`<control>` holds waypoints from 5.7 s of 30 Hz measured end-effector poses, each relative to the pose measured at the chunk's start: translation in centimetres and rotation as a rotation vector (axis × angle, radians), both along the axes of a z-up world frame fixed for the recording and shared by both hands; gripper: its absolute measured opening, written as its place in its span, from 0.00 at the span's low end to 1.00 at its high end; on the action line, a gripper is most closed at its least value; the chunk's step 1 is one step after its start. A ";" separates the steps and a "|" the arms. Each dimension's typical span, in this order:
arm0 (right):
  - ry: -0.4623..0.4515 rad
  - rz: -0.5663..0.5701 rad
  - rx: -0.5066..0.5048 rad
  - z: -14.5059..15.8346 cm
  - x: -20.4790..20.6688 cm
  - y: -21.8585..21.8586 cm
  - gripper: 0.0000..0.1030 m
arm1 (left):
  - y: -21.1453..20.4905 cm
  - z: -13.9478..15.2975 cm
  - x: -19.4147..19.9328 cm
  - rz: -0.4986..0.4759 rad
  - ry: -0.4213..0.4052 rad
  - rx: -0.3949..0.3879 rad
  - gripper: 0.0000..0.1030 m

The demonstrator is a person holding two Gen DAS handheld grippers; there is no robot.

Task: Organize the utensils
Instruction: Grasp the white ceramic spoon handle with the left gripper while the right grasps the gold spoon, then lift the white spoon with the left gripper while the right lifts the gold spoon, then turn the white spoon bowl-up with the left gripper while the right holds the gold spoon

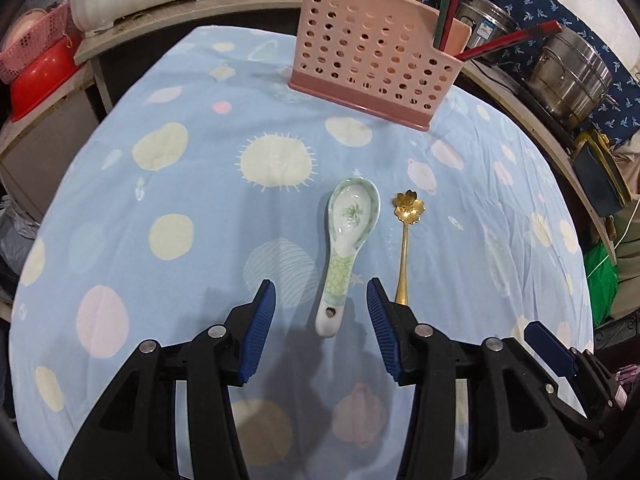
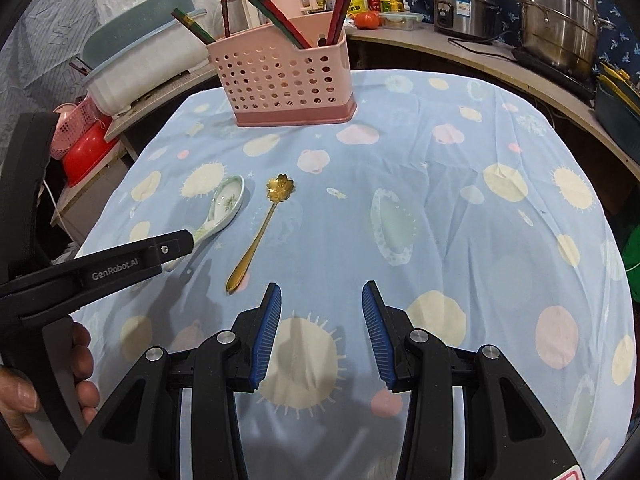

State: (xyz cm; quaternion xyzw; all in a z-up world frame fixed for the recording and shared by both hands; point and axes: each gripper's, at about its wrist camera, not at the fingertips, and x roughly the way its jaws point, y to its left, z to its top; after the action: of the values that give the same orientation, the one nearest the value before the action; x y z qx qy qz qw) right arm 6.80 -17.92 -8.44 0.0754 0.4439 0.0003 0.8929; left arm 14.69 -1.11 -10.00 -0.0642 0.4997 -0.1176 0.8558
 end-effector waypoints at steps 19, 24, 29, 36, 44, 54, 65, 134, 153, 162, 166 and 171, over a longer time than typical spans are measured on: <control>0.033 0.067 0.002 -2.0 4.4 3.5 0.40 | 0.7 -1.9 1.1 -0.061 0.028 -0.026 0.12; 0.045 0.090 -0.001 -2.6 5.2 4.7 0.40 | 1.5 -1.8 0.7 -0.052 0.034 -0.034 0.12; 0.054 0.102 -0.019 -3.3 5.6 5.7 0.40 | 2.2 -1.9 0.3 -0.038 0.040 -0.038 0.12; 0.033 0.129 -0.124 -3.5 4.7 6.3 0.26 | 2.5 -2.0 -0.1 -0.030 0.044 -0.037 0.12; 0.042 0.118 -0.107 -3.4 3.1 4.6 0.10 | 2.4 -1.9 -1.0 -0.036 0.046 -0.034 0.12; 0.049 0.071 -0.046 -2.7 0.9 2.0 0.10 | 2.2 -1.3 -2.1 -0.044 0.031 -0.027 0.12; 0.011 0.048 -0.011 -0.7 -0.9 0.6 0.10 | 2.0 0.0 -3.0 -0.049 0.003 -0.020 0.12; -0.023 0.063 0.007 0.7 -1.5 1.2 0.10 | 2.3 -1.6 -4.5 -0.072 0.046 -0.026 0.11; -0.081 0.068 0.005 3.2 -1.2 0.8 0.10 | 3.1 2.4 -3.5 -0.056 -0.094 0.009 0.09; -0.077 0.070 0.007 3.1 -1.3 1.0 0.10 | 3.4 2.3 -3.2 -0.042 -0.103 -0.001 0.09; -0.077 0.071 0.007 3.1 -1.3 1.0 0.10 | 3.9 1.9 -2.8 -0.020 -0.083 -0.011 0.09; -0.077 0.070 0.008 3.1 -1.2 1.0 0.10 | 4.5 1.5 -2.5 0.002 -0.075 -0.007 0.10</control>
State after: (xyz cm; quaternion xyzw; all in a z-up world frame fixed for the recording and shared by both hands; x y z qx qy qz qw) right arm 5.56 -16.95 -5.30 0.0633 0.4118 0.0361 0.9083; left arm 12.23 3.42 -8.54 -0.0632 0.4668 -0.1207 0.8738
